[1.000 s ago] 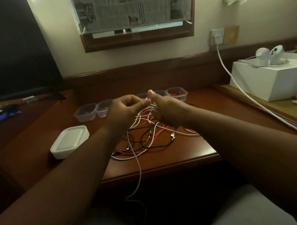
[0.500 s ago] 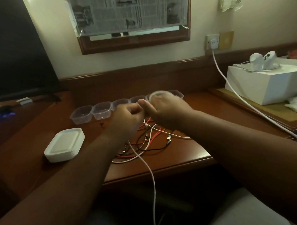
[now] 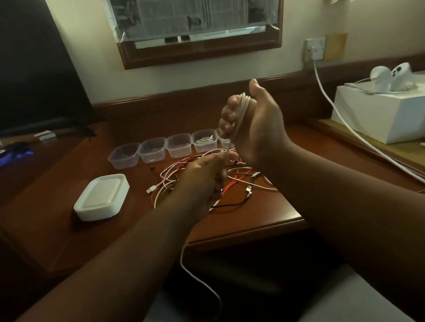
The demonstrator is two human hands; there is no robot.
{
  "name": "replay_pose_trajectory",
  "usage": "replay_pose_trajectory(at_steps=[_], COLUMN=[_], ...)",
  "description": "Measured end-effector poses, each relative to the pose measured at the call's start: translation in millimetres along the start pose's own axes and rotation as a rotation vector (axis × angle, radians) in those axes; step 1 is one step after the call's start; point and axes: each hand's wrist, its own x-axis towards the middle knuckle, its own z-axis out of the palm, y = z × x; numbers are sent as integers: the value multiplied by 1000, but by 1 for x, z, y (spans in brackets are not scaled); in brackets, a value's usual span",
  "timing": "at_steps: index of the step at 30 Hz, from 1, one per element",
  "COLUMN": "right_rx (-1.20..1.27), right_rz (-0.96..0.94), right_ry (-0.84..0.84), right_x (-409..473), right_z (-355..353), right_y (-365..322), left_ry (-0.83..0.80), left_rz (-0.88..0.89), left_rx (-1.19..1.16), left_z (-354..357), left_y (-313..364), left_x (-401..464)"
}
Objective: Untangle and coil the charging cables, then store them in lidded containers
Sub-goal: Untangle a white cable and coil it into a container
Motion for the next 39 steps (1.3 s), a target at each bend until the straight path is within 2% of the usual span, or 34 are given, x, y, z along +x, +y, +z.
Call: replay_pose_trajectory(at_steps=[1, 3, 4, 5, 6, 8, 10, 12, 14, 17, 19, 21, 23, 25, 27, 29, 30, 31, 33, 35, 39], right_rx=[-261, -1057, -1433, -1658, -1740, -1750, -1568, -1142, -686, -146, 179, 390, 313, 5, -574, -1237, -1448, -1557, -1600, -1521, -1003], right_rz=[-105, -327, -370, -354, -320, -216, 20, 317, 514, 570, 511, 381, 223, 116, -39, -174, -202, -207, -152, -13, 281], right_ry=[45, 78, 31, -18, -63, -120, -122, -81, -127, -208, -172, -83, 36, 158, 152, 35, -27, -67, -103, -109, -106], right_x=[2, 2, 1, 0, -2, -4, -3, -1, 0, -2, -4, -5, -5, -3, -5, -11, -13, -15, -16, -14, -14], right_z=[-1, -8, -11, -15, -18, -17, -10, -4, -6, -12, -9, -3, 8, 12, 11, 5, 1, 0, 0, 3, 5], right_y=[2, 7, 11, 14, 16, 18, 16, 10, 1, -3, -2, 0, 2, 6, 12, 18, 21, 22, 22, 21, 15], left_ry=[-23, -17, 0, 20, 50, 128, 151, 109, 75, 69, 92, 94, 60, 19, -16, -9, 25, 63, 103, 107, 50], left_rz=[25, 96, 147, 211, 281, 402, 416, 345, 247, 140, 75, 44, 74, 148, 230, 364, 433, 491, 570, 570, 465], left_rx=[98, 316, 412, 490, 541, 598, 578, 422, 160, -79, -114, -60, 83, 307, 523, 770, 868, 902, 855, 817, 575], left_z=[1, 0, -3, -8, -14, -28, -36, -37, -35, -27, -19, -11, -4, -2, -6, -16, -21, -27, -35, -39, -38], left_y=[0, 4, 8, 13, 17, 24, 26, 22, 17, 10, 5, -1, -5, -3, 5, 14, 19, 22, 28, 31, 25], left_x=[-2, -2, -1, 0, 2, 8, 12, 13, 13, 13, 11, 7, 3, 2, 3, 5, 7, 8, 9, 10, 8])
